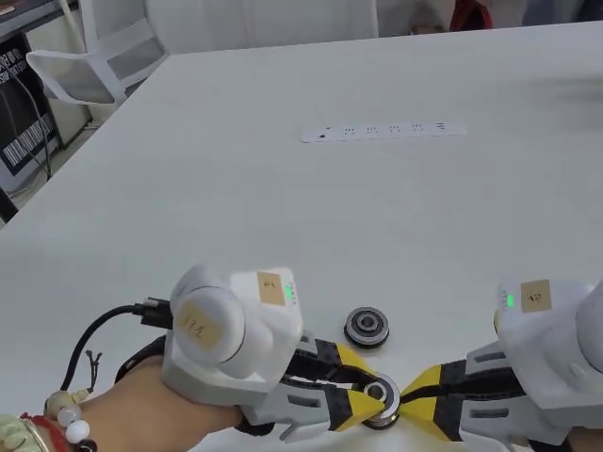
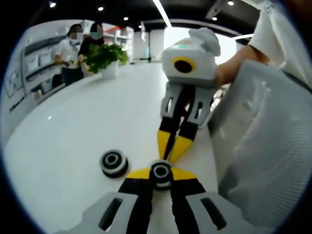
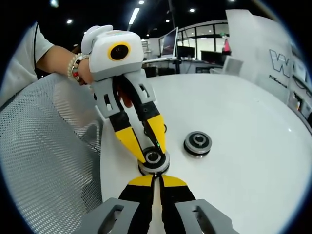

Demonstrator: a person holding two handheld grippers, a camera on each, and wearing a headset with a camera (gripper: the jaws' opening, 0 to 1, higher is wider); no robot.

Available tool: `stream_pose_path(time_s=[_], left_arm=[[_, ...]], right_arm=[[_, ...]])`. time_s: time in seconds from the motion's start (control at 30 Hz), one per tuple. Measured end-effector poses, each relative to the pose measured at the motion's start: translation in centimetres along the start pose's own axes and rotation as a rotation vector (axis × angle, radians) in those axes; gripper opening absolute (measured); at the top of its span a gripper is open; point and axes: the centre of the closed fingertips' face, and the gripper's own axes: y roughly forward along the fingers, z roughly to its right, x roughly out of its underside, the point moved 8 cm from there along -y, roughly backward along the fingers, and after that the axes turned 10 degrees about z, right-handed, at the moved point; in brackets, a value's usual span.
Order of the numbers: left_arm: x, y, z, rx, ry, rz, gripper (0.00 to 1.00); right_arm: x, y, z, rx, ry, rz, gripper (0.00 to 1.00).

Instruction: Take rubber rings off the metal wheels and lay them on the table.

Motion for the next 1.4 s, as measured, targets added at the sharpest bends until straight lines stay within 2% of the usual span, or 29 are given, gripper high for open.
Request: stream_pose_path(time_s=[0.07, 0.1, 0.13, 0.17, 0.2, 0.23, 0.33, 0.4, 0.47, 0.53, 0.6, 0.63, 0.67, 0.8, 0.87, 0.9, 1.4], left_arm=[[0.0, 0.0, 0.0, 0.000, 0.001, 0.001, 0.14], [0.0, 0.0, 0.1, -0.001, 0.003, 0.001, 0.14], [0.0, -0.1, 0.1, -0.002, 0.004, 0.000, 0.14], [0.0, -0.1, 0.1, -0.002, 0.005, 0.001, 0.14], [0.0, -0.1, 0.1, -0.002, 0.006, 0.002, 0.14], [0.0, -0.1, 0.1, -0.002, 0.007, 0.002, 0.14], [0.0, -0.1, 0.1, -0.003, 0.014, 0.002, 0.14], [0.0, -0.1, 0.1, -0.005, 0.018, 0.002, 0.14], [0.0, -0.2, 0.1, -0.004, 0.016, 0.004, 0.14], [0.0, -0.2, 0.0, -0.004, 0.014, 0.006, 0.14], [0.0, -0.2, 0.0, -0.005, 0.014, 0.006, 0.14], [0.0, -0.2, 0.0, -0.006, 0.015, 0.007, 0.14], [0.0, -0.2, 0.0, -0.006, 0.014, 0.007, 0.14], [0.0, -0.3, 0.0, -0.004, 0.013, 0.008, 0.14], [0.0, -0.3, 0.0, -0.005, 0.014, 0.007, 0.14], [0.0, -0.2, 0.1, -0.005, 0.021, 0.006, 0.14], [-0.1, -0.1, 0.1, -0.024, 0.027, 0.002, 0.13]], right_arm=[[0.0, 0.0, 0.1, 0.003, 0.034, -0.008, 0.00], [0.0, 0.0, 0.1, 0.027, 0.094, -0.004, 0.00], [0.1, 0.0, 0.2, 0.030, 0.136, 0.006, 0.00], [0.2, -0.1, 0.3, 0.038, 0.269, 0.022, 0.00], [0.3, -0.1, 0.5, 0.033, 0.338, 0.037, 0.00], [0.6, -0.2, 0.8, 0.027, 0.449, 0.057, 0.00], [1.0, -0.5, 1.1, 0.020, 0.574, 0.111, 0.00], [0.9, -0.6, 1.2, 0.021, 0.550, 0.107, 0.00], [0.9, -0.6, 1.1, 0.018, 0.560, 0.109, 0.00], [1.0, -0.6, 0.9, 0.001, 0.672, 0.133, 0.00], [0.9, -0.8, 1.1, -0.014, 0.740, 0.175, 0.00], [1.1, -1.0, 0.9, -0.038, 0.760, 0.159, 0.00], [1.2, -0.8, 1.2, -0.024, 0.749, 0.172, 0.00], [1.2, -0.8, 0.9, -0.073, 0.860, 0.211, 0.00], [1.0, -0.8, 0.9, -0.085, 0.887, 0.242, 0.00], [1.1, -0.7, 0.9, -0.083, 0.892, 0.226, 0.00], [0.5, -0.6, 0.8, -0.126, 0.946, 0.260, 0.00]])
